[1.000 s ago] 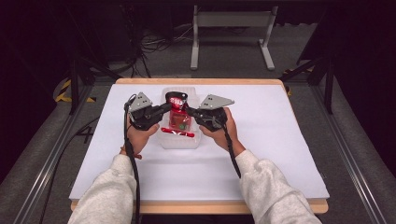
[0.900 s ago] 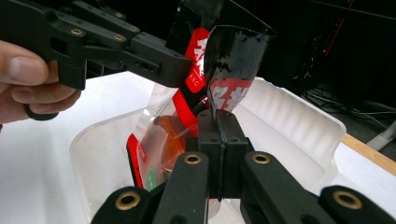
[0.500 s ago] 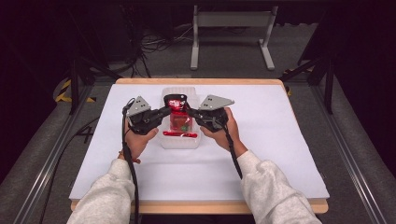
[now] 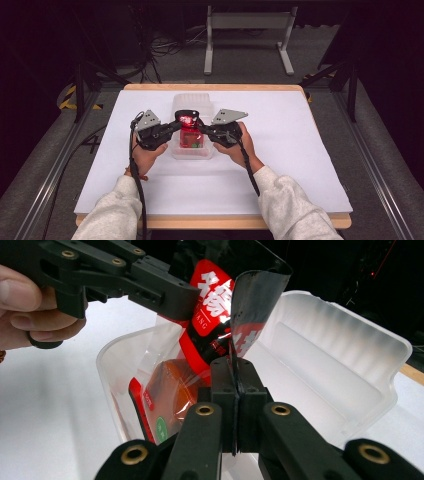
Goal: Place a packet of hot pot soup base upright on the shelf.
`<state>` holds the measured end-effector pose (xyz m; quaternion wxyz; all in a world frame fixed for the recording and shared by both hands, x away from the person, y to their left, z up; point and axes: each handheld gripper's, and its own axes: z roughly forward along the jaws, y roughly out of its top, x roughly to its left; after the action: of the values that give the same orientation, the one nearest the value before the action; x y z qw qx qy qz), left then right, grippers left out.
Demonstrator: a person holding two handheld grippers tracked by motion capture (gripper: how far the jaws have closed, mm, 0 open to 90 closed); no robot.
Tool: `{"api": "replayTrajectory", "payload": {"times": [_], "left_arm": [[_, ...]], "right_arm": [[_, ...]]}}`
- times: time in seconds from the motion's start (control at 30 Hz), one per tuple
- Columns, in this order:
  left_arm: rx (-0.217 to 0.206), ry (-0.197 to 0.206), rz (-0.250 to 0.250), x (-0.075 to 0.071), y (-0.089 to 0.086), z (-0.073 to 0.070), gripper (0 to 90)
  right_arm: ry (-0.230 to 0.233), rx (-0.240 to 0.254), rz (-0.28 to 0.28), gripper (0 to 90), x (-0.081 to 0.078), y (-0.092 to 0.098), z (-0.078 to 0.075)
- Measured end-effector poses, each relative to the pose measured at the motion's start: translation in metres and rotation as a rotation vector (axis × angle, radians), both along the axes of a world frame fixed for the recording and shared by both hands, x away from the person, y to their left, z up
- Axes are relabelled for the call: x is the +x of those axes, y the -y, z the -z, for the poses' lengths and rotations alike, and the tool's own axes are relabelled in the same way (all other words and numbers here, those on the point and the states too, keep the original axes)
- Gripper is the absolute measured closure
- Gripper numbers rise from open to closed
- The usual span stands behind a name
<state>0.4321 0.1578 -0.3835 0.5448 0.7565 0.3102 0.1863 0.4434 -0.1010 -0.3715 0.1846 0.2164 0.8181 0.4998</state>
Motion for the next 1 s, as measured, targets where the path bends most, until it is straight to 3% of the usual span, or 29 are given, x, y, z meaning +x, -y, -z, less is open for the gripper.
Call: {"api": "replayTrajectory", "payload": {"times": [1.0], "left_arm": [[0.084, -0.035, 0.034, -0.015, -0.003, 0.023, 88.1]], "right_arm": [[-0.003, -0.050, -0.023, 88.7, -0.011, 0.000, 0.017]]}}
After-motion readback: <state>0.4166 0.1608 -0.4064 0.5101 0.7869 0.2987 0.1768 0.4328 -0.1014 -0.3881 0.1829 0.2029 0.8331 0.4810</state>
